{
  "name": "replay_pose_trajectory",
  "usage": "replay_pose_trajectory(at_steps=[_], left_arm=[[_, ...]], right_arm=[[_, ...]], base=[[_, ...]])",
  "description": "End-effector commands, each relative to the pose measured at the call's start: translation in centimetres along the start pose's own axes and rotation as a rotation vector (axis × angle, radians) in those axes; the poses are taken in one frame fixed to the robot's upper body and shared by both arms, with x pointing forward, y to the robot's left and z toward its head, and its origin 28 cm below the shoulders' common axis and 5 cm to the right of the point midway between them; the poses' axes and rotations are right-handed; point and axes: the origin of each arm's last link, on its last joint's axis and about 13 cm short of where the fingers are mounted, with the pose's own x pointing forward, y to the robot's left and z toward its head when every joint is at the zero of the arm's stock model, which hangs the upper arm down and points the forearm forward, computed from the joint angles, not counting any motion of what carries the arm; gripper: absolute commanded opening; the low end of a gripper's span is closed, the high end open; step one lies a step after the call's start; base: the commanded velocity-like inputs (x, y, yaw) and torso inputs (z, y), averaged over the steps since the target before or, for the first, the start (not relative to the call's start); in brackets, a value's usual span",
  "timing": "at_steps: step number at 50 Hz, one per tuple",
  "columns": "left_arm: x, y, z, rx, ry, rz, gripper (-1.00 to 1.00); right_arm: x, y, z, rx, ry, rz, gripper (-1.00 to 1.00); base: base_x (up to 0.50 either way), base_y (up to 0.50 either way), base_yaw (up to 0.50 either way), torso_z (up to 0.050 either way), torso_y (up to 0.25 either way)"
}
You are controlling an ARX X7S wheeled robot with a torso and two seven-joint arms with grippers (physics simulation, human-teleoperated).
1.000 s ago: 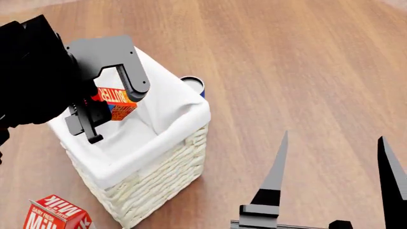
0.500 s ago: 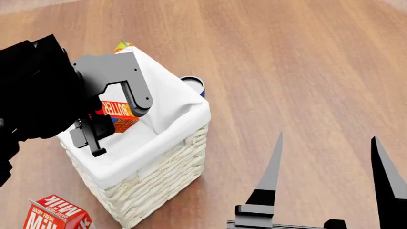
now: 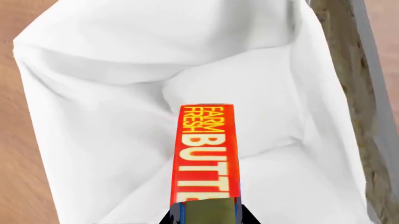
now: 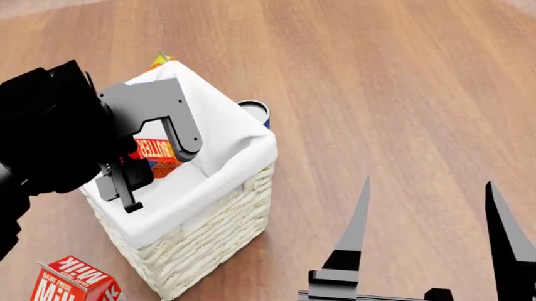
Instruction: Pick up the butter and put it in the basket.
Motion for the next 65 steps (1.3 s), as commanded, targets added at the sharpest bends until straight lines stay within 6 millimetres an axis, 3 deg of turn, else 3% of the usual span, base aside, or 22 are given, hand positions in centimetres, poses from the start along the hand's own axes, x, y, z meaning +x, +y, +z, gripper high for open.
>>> replay_pose_trajectory(at_steps=[1,4,5,33,40,41,43,46,49,56,57,65], left_arm=[[-0.7,0.6,0.1,0.010,-0.004,0.097,-1.00],[-0.8,0.7,0.0,0.000,-0.005,0.118,-1.00],[-0.8,0.7,0.0,-0.001,-0.005,0.125,1.00],[-1.4,1.3,0.2,0.017,-0.039,0.173,1.00],[-3.3,2.8,1.3,0.071,-0.210,0.418,1.00],[-3.5,3.4,-1.7,-0.050,-0.170,0.473,1.00],[-4.2,2.5,-3.4,-0.098,-0.200,0.527,1.00],[-6.5,-1.2,-0.7,0.050,-0.413,0.547,1.00],[-8.5,-3.4,-1.2,0.020,-0.535,0.601,1.00],[-9.8,-5.8,-2.7,-0.129,-0.691,0.702,1.00],[-9.9,-6.4,-3.1,-0.212,-0.758,0.720,1.00],[-10.0,-8.9,-4.5,-0.402,-0.942,0.805,1.00]], right_arm=[[0.0,0.0,0.0,-0.001,0.002,0.003,1.00],[-0.1,0.1,-0.1,-0.002,0.003,0.003,1.00],[0.0,0.1,0.0,-0.001,0.002,0.004,1.00],[-0.1,0.2,0.1,0.000,-0.002,0.009,1.00],[0.0,0.6,-0.4,0.024,0.011,0.025,1.00],[-0.1,0.7,-0.5,0.030,0.014,0.031,1.00],[-0.1,0.9,-0.8,0.036,0.020,0.041,1.00],[-0.1,1.1,-1.0,0.041,0.027,0.049,1.00],[-0.2,1.1,-1.0,0.044,0.028,0.055,1.00],[-0.3,1.3,-1.0,0.043,0.030,0.057,1.00],[-0.3,1.3,-1.0,0.043,0.029,0.056,1.00],[-0.3,1.4,-1.0,0.041,0.029,0.059,1.00]], base=[[0.00,0.00,0.00,0.000,0.000],[0.00,0.00,0.00,0.000,0.003],[0.00,0.00,0.00,0.000,0.000],[0.00,0.00,0.00,0.000,0.000],[0.00,0.00,0.00,0.000,0.000],[0.00,0.00,0.00,0.000,0.000],[0.00,0.00,0.00,0.000,0.000],[0.00,0.00,0.00,0.000,0.000],[0.00,0.00,0.00,0.000,0.000],[0.00,0.00,0.00,0.000,0.000],[0.00,0.00,0.00,0.000,0.000],[0.00,0.00,0.00,0.000,0.000]])
